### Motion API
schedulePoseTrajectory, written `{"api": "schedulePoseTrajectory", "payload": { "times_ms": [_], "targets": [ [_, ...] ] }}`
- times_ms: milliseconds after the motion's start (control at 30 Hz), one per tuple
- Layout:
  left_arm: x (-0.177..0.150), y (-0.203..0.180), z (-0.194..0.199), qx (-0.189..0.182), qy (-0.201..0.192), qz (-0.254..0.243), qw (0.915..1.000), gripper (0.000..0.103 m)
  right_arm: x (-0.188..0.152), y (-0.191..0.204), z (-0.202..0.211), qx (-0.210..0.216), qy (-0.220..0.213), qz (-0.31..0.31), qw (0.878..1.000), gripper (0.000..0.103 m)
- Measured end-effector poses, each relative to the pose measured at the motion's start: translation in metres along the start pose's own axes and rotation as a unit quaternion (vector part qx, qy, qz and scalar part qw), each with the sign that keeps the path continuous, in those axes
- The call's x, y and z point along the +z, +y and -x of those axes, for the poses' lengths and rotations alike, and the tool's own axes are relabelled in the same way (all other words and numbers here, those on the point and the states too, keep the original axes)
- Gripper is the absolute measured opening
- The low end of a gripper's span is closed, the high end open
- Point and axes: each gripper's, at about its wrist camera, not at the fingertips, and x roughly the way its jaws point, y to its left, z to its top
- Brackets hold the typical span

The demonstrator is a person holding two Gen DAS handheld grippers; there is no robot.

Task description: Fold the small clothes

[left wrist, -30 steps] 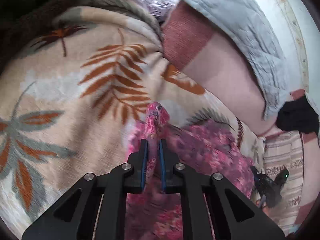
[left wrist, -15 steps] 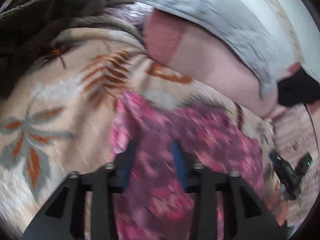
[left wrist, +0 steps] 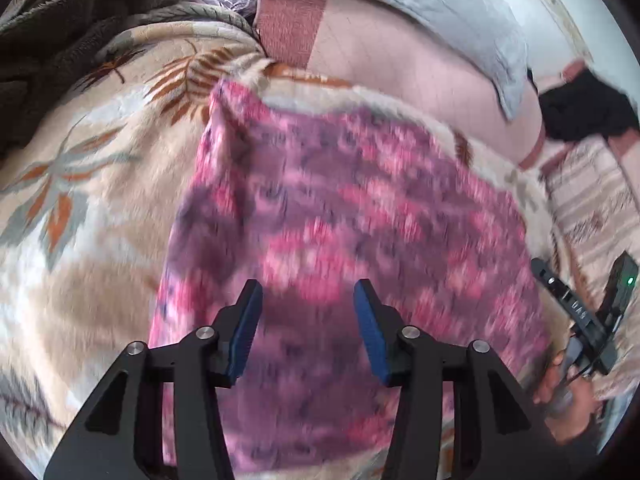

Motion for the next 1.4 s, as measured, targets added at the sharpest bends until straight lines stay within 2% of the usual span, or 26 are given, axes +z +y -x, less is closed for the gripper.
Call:
{"api": "schedulePoseTrajectory", "payload": {
  "times_ms": [67, 100, 133, 200, 233, 300, 333, 367, 400, 467, 500, 600, 700, 733, 800, 900, 1033, 1100, 1167, 1200, 1233, 1333, 1400],
  "targets": [
    [-0.022, -0.003, -0.014, 0.023, 0.019, -0.008, 0.9995, 0.049, -0.012, -0.009, -0.014, -0.015, 0.031, -0.008, 0.999, 0.049],
    [-0.027, -0.004, -0.016, 0.027, 0.015, -0.015, 0.9994, 0.049, -0.019, -0.011, -0.017, -0.015, 0.043, -0.005, 0.999, 0.049],
    [-0.032, -0.008, -0.013, 0.041, -0.003, -0.04, 0.9983, 0.049, -0.024, -0.009, -0.01, -0.021, 0.033, 0.013, 0.999, 0.048],
    [-0.034, -0.016, -0.009, 0.062, 0.004, -0.066, 0.9959, 0.049, -0.026, -0.002, 0.004, -0.038, 0.027, 0.024, 0.999, 0.048],
    [-0.036, -0.018, -0.002, 0.06, 0.007, -0.071, 0.9956, 0.049, -0.028, -0.001, 0.015, -0.036, 0.016, 0.02, 0.999, 0.05],
    [-0.043, -0.013, 0.009, 0.042, 0.01, -0.057, 0.9975, 0.052, -0.036, -0.007, 0.03, -0.02, 0.0, 0.007, 1.0, 0.053],
    [-0.049, -0.007, 0.009, 0.034, 0.017, -0.037, 0.9986, 0.054, -0.044, -0.012, 0.03, -0.022, 0.013, 0.0, 1.0, 0.06],
    [-0.055, -0.002, 0.006, 0.033, 0.026, -0.026, 0.9988, 0.054, -0.05, -0.018, 0.026, -0.03, 0.03, -0.003, 0.999, 0.063],
    [-0.06, 0.004, 0.002, 0.031, 0.037, -0.015, 0.9987, 0.054, -0.057, -0.023, 0.017, -0.04, 0.059, -0.004, 0.997, 0.063],
    [-0.069, 0.007, 0.007, 0.025, 0.027, -0.019, 0.9992, 0.054, -0.06, -0.018, 0.025, -0.05, 0.046, 0.018, 0.998, 0.062],
    [-0.07, 0.007, 0.009, 0.023, 0.031, -0.019, 0.9991, 0.054, -0.058, -0.013, 0.028, -0.065, 0.055, 0.019, 0.996, 0.063],
    [-0.067, 0.022, 0.024, 0.001, 0.04, 0.007, 0.9992, 0.054, -0.05, 0.01, 0.041, -0.039, 0.041, 0.02, 0.998, 0.064],
    [-0.056, 0.052, 0.037, 0.006, 0.027, 0.053, 0.9982, 0.054, -0.053, 0.059, 0.046, -0.017, 0.029, 0.092, 0.995, 0.064],
    [-0.05, 0.069, 0.039, 0.019, 0.029, 0.081, 0.9961, 0.054, -0.057, 0.081, 0.044, -0.007, 0.033, 0.126, 0.991, 0.064],
    [-0.043, 0.094, 0.043, 0.032, 0.031, 0.116, 0.9923, 0.054, -0.069, 0.122, 0.036, 0.016, 0.052, 0.187, 0.981, 0.065],
    [-0.034, 0.123, 0.048, 0.011, 0.03, 0.158, 0.987, 0.054, -0.099, 0.184, 0.025, 0.058, 0.079, 0.273, 0.957, 0.065],
    [-0.026, 0.143, 0.055, 0.0, 0.022, 0.181, 0.9833, 0.054, -0.138, 0.256, 0.013, 0.066, 0.07, 0.385, 0.918, 0.069],
    [-0.019, 0.148, 0.054, -0.001, 0.022, 0.182, 0.9831, 0.054, -0.156, 0.282, 0.005, 0.05, 0.059, 0.43, 0.9, 0.07],
    [-0.017, 0.153, 0.052, -0.005, 0.026, 0.182, 0.9829, 0.054, -0.171, 0.302, -0.007, 0.012, 0.038, 0.47, 0.882, 0.07],
    [-0.015, 0.154, 0.05, -0.007, 0.028, 0.181, 0.983, 0.054, -0.178, 0.31, -0.012, -0.008, 0.022, 0.487, 0.873, 0.069],
    [-0.016, 0.157, 0.05, -0.009, 0.031, 0.18, 0.9832, 0.054, -0.184, 0.319, -0.015, -0.029, -0.013, 0.505, 0.863, 0.071],
    [-0.008, 0.157, 0.041, -0.012, 0.043, 0.177, 0.9831, 0.054, -0.192, 0.332, -0.027, -0.078, -0.069, 0.532, 0.84, 0.07],
    [0.002, 0.155, 0.033, -0.016, 0.053, 0.172, 0.9835, 0.055, -0.191, 0.336, -0.031, -0.092, -0.092, 0.535, 0.835, 0.069]
  ]
}}
